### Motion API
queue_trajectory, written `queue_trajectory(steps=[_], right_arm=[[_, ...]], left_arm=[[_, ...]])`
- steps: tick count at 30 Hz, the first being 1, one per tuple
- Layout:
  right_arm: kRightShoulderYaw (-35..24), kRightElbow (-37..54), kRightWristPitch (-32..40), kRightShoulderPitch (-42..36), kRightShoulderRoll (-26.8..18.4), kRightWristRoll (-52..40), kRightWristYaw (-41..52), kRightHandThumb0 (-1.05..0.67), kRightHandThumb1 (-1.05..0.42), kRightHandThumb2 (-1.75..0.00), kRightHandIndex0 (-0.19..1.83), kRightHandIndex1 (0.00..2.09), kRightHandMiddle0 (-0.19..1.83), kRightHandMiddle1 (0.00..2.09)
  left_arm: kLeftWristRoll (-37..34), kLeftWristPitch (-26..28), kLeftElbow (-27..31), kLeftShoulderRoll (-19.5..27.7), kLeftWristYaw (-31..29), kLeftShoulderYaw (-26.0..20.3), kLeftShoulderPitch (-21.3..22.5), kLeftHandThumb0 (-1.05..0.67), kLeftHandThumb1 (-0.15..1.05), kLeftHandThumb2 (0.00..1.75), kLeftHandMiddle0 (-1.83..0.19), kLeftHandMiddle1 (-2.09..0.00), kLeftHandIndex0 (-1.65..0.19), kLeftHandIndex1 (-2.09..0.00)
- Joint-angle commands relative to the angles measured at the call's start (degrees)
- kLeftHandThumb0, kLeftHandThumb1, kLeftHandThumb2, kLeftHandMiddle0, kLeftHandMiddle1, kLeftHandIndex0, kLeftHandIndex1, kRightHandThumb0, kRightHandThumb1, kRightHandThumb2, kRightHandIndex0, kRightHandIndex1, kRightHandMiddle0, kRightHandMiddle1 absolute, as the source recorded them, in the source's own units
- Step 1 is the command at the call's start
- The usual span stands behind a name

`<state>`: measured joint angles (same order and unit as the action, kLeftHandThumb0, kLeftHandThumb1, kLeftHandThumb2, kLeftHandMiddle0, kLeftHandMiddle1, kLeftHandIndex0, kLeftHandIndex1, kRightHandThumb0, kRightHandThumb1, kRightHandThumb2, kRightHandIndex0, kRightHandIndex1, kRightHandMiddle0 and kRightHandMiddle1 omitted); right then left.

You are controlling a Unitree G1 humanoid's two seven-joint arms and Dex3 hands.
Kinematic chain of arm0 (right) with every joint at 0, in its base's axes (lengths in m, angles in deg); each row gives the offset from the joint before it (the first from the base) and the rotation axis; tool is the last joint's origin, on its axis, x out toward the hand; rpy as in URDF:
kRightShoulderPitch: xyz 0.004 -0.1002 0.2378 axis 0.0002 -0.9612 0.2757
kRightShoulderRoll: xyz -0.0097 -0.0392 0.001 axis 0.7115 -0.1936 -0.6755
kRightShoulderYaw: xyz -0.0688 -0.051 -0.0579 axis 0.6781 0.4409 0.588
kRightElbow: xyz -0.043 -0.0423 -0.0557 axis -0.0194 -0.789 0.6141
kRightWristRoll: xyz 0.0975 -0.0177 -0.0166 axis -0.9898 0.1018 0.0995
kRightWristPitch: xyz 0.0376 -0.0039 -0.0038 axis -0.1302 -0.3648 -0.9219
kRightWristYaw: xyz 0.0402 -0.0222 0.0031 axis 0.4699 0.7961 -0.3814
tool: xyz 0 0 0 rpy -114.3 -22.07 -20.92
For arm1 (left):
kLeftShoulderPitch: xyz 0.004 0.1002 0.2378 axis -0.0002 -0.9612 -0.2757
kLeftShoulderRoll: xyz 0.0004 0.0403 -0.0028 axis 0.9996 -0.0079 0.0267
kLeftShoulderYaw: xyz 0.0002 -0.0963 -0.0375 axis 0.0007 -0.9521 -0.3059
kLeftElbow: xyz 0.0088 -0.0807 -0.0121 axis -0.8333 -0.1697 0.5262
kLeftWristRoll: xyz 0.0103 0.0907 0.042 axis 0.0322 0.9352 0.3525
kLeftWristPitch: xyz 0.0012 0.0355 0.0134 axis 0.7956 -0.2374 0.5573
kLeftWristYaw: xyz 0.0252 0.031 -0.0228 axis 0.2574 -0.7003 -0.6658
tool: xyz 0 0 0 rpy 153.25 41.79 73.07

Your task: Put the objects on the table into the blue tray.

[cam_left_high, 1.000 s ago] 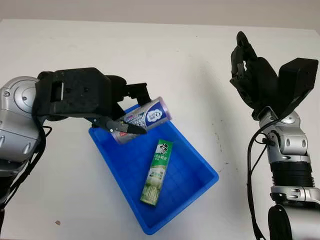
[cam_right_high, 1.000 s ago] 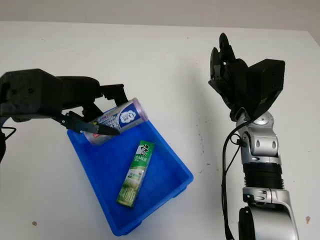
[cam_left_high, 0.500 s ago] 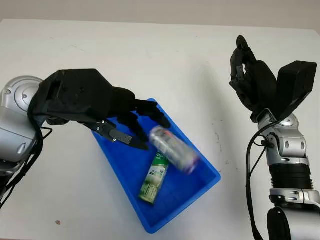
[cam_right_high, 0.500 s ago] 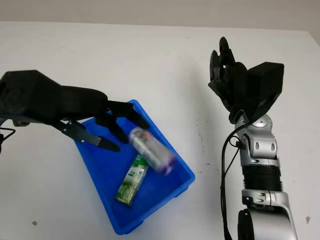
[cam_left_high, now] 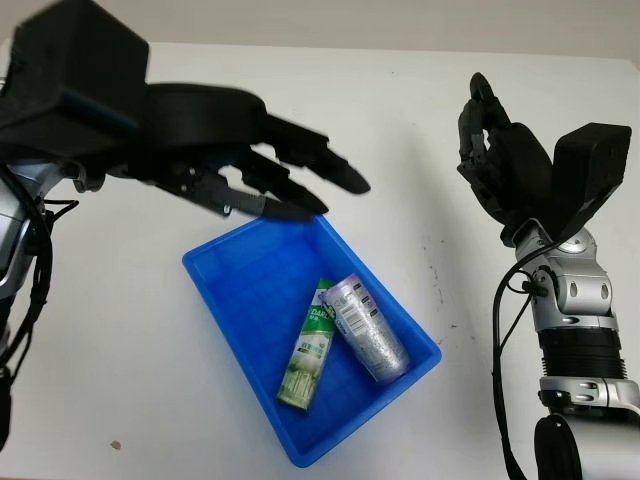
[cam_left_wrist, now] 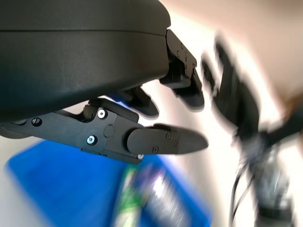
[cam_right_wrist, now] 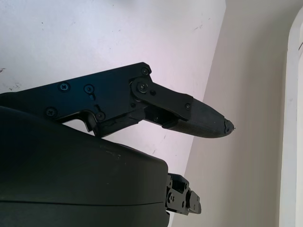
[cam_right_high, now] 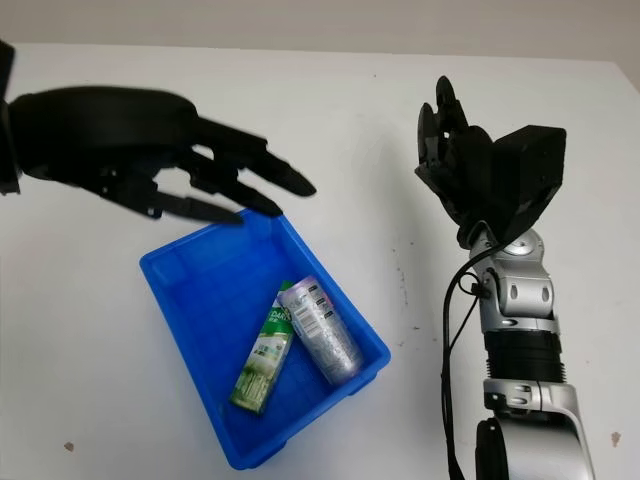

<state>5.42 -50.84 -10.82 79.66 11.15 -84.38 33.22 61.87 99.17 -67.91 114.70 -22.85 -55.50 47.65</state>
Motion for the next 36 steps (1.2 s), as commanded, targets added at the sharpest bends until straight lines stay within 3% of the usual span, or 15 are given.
queue_trajectory(steps=[1, 3, 4, 7, 9, 12, 13, 15, 16, 19, 28, 36], right_arm=[[-0.6, 0.1, 0.1, 0.5, 0.1, -0.4, -0.1, -0.67, -1.05, -0.75, -0.19, 0.00, -0.19, 0.00], [-0.6, -0.1, -0.2, 0.6, 0.2, -0.7, 0.3, -0.67, -1.05, -0.76, -0.19, 0.00, -0.19, 0.00], [-0.5, -0.5, -0.8, 0.7, 0.1, -0.8, 0.7, -0.66, -1.05, -0.76, -0.19, 0.00, -0.19, 0.00], [-0.4, -1.5, -2.0, 1.3, -0.1, -0.9, 1.8, -0.66, -1.05, -0.77, -0.19, 0.00, -0.19, 0.00], [-0.5, -2.2, -2.8, 1.7, 0.1, -0.8, 1.8, -0.66, -1.05, -0.78, -0.19, 0.00, -0.19, 0.00], [-0.4, -3.6, -4.6, 2.5, 0.6, -0.7, 1.4, -0.67, -1.05, -0.78, -0.19, 0.00, -0.19, 0.00], [-0.4, -3.9, -5.0, 2.7, 0.8, -0.8, 1.4, -0.68, -1.05, -0.78, -0.19, 0.00, -0.19, 0.00], [-0.5, -4.5, -6.0, 2.9, 1.3, -1.0, 1.2, -0.68, -1.05, -0.78, -0.19, 0.00, -0.19, 0.00], [-0.5, -5.0, -6.6, 3.0, 1.7, -1.1, 1.0, -0.69, -1.05, -0.78, -0.19, 0.00, -0.19, 0.00], [-0.5, -6.2, -7.7, 3.4, 2.7, -1.2, 0.4, -0.70, -1.05, -0.78, -0.19, 0.00, -0.19, 0.00], [0.0, -5.9, -6.2, 4.1, 3.9, -1.0, -1.6, -0.68, -1.05, -0.82, -0.19, 0.00, -0.19, 0.00], [-0.2, -5.7, -6.2, 3.5, 3.5, -1.1, -1.5, -0.69, -1.05, -0.78, -0.19, 0.00, -0.19, 0.00]], left_arm=[[0.7, -1.5, -0.6, -3.9, 6.7, -3.6, -1.0, -0.55, 1.05, 0.53, -0.59, -1.32, -0.41, -1.52], [0.4, -3.0, -4.0, -8.1, 13.6, -7.1, -1.6, -0.52, 1.05, 0.52, -0.52, -1.84, -0.33, -1.89], [0.7, -3.6, -5.7, -9.5, 16.6, -8.1, -1.7, -0.51, 1.05, 0.51, -0.52, -1.96, -0.29, -1.99], [3.5, -8.7, -11.7, -12.4, 25.1, -9.7, -2.2, -0.53, 1.05, 0.47, -0.40, -2.04, -0.17, -2.06], [6.1, -13.5, -16.5, -13.3, 29.8, -9.9, -3.1, -0.58, 1.05, 0.45, -0.32, -1.77, -0.12, -1.87], [8.1, -20.0, -24.0, -14.1, 33.3, -10.0, -4.9, -0.63, 1.05, 0.50, -0.27, -0.88, 0.02, -1.23], [8.2, -21.5, -26.3, -14.2, 33.5, -10.0, -5.5, -0.65, 1.05, 0.53, -0.26, -0.48, 0.03, -0.89], [7.2, -24.3, -30.5, -14.4, 32.1, -9.9, -6.4, -0.67, 1.05, 0.56, -0.17, -0.16, 0.05, -0.52], [6.5, -25.0, -32.3, -14.6, 31.0, -9.8, -7.1, -0.68, 1.05, 0.61, -0.01, -0.07, 0.13, -0.32], [5.6, -26.6, -36.9, -14.6, 29.1, -9.5, -8.2, -0.71, 1.05, 0.69, 0.17, -0.01, 0.19, -0.03], [4.8, -33.0, -55.8, -14.4, 25.4, -9.9, -5.0, -0.77, 1.05, 0.72, 0.19, 0.00, 0.19, 0.00], [3.8, -36.1, -59.7, -14.7, 24.3, -9.7, -4.2, -0.77, 1.05, 0.72, 0.19, 0.00, 0.19, 0.00]])
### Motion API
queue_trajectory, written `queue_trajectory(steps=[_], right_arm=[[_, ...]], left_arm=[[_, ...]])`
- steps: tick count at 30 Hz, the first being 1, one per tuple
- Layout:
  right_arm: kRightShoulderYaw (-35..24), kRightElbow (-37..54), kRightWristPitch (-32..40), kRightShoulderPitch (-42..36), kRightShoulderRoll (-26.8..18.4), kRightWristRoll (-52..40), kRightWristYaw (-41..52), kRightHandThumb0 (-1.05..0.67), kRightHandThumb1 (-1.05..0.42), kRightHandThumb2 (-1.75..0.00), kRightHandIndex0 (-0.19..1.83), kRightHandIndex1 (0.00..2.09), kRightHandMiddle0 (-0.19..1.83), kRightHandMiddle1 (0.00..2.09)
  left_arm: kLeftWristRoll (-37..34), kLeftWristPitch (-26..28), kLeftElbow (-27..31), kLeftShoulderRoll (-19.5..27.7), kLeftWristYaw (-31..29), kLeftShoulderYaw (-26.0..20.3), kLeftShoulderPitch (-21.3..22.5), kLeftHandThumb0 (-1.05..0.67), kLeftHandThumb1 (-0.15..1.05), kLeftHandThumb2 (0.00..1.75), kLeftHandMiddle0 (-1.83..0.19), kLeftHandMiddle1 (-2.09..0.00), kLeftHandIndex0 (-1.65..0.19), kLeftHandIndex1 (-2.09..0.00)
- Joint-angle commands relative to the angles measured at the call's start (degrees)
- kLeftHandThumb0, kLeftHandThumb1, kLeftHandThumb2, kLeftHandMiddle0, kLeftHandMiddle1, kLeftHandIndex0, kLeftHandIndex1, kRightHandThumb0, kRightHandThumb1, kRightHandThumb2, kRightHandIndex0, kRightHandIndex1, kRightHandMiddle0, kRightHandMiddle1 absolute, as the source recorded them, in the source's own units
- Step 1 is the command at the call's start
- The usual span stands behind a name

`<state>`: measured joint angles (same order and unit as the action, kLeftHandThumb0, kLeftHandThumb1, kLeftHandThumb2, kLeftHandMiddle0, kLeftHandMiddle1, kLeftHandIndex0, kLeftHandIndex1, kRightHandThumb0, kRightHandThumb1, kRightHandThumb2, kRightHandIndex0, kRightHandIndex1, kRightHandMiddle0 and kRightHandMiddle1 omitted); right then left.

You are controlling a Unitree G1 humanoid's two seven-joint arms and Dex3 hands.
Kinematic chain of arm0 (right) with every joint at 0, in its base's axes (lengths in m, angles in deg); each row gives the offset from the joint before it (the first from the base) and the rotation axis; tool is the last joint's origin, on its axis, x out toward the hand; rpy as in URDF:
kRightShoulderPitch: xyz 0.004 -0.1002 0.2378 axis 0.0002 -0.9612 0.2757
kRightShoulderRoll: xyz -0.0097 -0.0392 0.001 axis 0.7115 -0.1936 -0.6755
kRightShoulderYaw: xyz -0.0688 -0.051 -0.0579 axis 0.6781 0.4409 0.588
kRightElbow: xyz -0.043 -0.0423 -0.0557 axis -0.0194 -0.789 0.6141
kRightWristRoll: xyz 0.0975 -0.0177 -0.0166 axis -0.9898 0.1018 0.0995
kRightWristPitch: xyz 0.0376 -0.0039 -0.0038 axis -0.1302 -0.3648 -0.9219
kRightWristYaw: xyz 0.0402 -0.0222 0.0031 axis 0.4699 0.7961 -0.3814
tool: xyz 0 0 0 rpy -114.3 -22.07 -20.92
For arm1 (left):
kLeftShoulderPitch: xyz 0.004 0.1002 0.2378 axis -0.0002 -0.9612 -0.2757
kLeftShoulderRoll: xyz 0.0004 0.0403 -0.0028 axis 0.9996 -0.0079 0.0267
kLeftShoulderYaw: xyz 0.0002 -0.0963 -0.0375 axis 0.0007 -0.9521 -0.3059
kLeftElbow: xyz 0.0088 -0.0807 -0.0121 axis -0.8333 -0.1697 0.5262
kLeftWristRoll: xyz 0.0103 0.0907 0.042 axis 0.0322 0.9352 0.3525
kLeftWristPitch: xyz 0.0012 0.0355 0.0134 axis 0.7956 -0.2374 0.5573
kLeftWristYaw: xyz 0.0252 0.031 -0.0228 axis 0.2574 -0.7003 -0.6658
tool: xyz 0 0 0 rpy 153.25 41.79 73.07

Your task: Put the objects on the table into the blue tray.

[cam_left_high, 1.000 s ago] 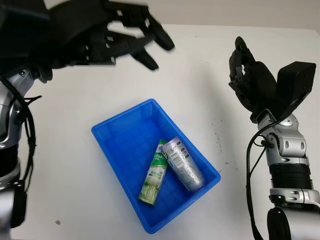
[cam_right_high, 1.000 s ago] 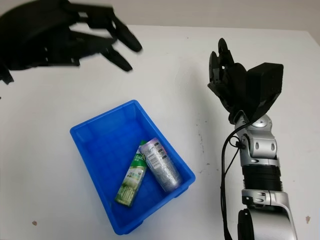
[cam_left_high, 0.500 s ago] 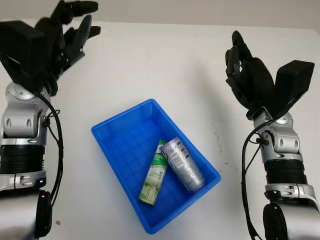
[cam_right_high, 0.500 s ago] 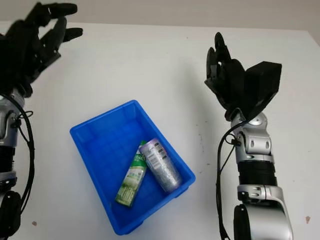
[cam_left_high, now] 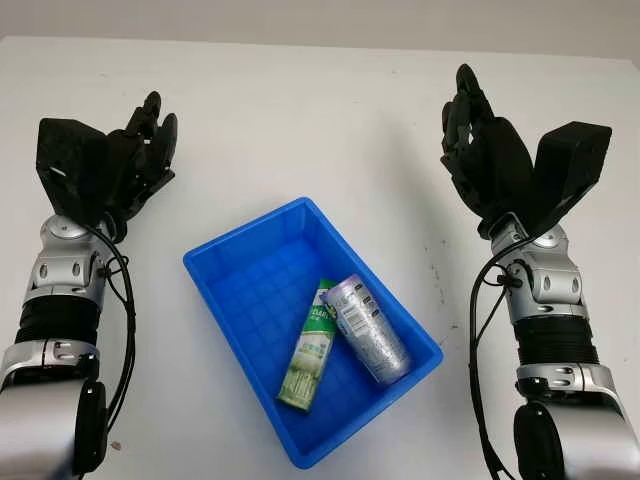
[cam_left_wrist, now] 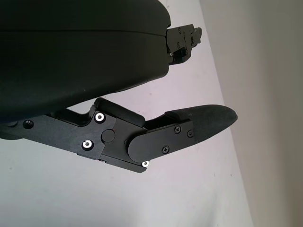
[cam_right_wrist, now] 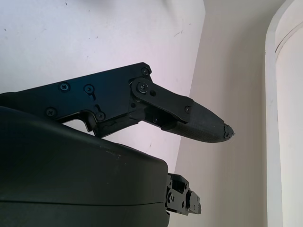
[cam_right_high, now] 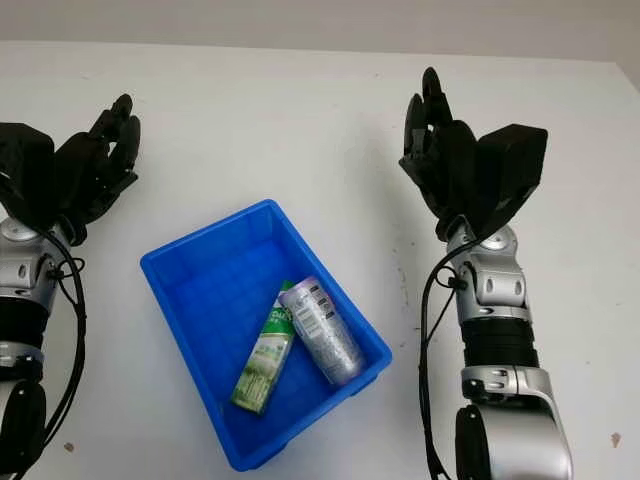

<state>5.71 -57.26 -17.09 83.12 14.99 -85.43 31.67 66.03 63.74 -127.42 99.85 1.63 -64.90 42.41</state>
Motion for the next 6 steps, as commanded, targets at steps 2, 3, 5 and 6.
queue_trajectory(steps=[2, 3, 5, 6], right_arm=[[-0.4, 0.8, -0.4, -0.2, -0.5, 0.0, 0.5, -0.70, -1.05, -0.78, -0.19, 0.00, -0.19, 0.00], [-0.4, 0.9, -0.4, -0.3, -0.6, 0.0, 0.7, -0.70, -1.05, -0.78, -0.19, 0.00, -0.19, 0.00], [-0.4, 2.0, -0.2, -0.9, -0.6, -0.1, 0.9, -0.70, -1.05, -0.78, -0.19, 0.00, -0.19, 0.00], [-0.4, 2.7, 0.0, -1.3, -0.5, -0.1, 0.9, -0.70, -1.05, -0.78, -0.19, 0.00, -0.19, 0.00]], left_arm=[[-0.4, -0.7, 0.8, 0.0, 0.0, -0.2, 0.6, -0.77, 1.05, 0.72, 0.19, 0.00, 0.19, 0.00], [-0.5, -0.6, 1.3, -0.1, 0.0, -0.2, 0.4, -0.77, 1.05, 0.72, 0.19, 0.00, 0.19, 0.00], [-0.9, -0.1, 3.1, -0.2, -0.1, -0.4, -0.5, -0.77, 1.05, 0.73, 0.19, 0.00, 0.19, 0.00], [-1.2, 0.2, 4.1, -0.2, -0.3, -0.5, -1.1, -0.77, 1.05, 0.73, 0.19, 0.00, 0.19, 0.00]])
